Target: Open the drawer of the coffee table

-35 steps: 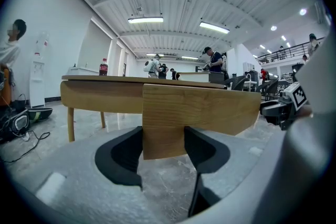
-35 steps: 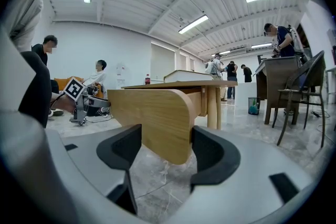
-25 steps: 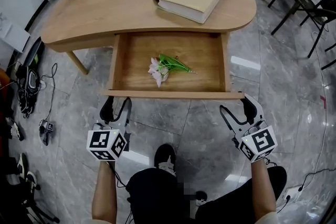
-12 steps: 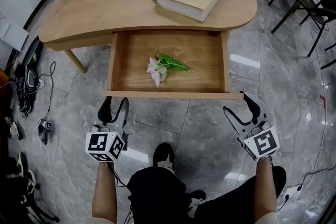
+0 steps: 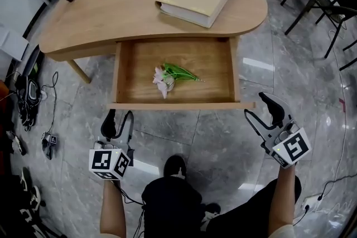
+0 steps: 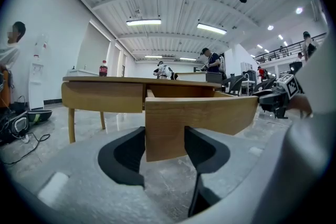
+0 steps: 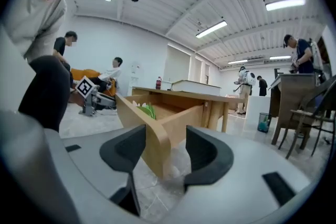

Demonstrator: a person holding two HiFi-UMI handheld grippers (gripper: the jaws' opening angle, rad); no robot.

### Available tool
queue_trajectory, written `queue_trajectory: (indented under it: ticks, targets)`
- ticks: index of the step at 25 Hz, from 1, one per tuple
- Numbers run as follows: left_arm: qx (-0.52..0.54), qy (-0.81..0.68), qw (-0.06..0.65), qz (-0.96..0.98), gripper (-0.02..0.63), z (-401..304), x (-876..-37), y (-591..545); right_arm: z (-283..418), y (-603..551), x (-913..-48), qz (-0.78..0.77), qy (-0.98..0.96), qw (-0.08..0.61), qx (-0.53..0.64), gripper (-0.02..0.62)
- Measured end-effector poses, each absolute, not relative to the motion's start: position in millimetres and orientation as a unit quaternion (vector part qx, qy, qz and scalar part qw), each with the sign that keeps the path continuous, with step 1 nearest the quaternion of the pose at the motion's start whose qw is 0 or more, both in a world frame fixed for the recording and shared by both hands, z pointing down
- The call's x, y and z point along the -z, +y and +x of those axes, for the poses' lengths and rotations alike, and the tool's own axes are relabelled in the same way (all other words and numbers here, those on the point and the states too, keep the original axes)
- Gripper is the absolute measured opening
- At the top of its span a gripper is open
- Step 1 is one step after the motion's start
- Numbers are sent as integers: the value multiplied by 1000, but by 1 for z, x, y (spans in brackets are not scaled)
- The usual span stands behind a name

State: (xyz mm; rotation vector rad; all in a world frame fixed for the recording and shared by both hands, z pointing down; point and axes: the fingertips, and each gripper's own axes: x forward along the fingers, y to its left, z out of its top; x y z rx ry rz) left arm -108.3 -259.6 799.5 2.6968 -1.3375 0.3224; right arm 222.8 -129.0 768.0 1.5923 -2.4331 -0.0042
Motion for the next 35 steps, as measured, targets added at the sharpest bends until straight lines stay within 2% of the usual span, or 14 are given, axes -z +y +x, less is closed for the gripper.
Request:
queue_trajectory:
  ticks: [3, 10, 18, 22, 25, 35]
  targets:
    - [-119, -438, 61, 889, 236, -107, -795, -261, 226, -126, -748, 523, -847, 97, -16, 232]
    - [-204, -437, 99, 871, 236, -107, -766, -264, 236, -140, -723, 542, -823, 146, -87, 232]
    - [-264, -410, 138, 862, 236, -76, -651, -231, 159, -158, -644, 532, -810, 138, -206, 230]
    - [-283, -371, 181, 866, 238, -42, -600, -206, 110, -159, -582, 519, -807, 182, -216, 230]
    - [-294, -345, 186, 872, 236, -27, -551, -196, 87, -159, -538, 518, -800, 187, -238, 230]
    - [-284, -329, 229, 871, 236, -10, -418, -157, 71, -163, -408, 529, -779, 211, -262, 230]
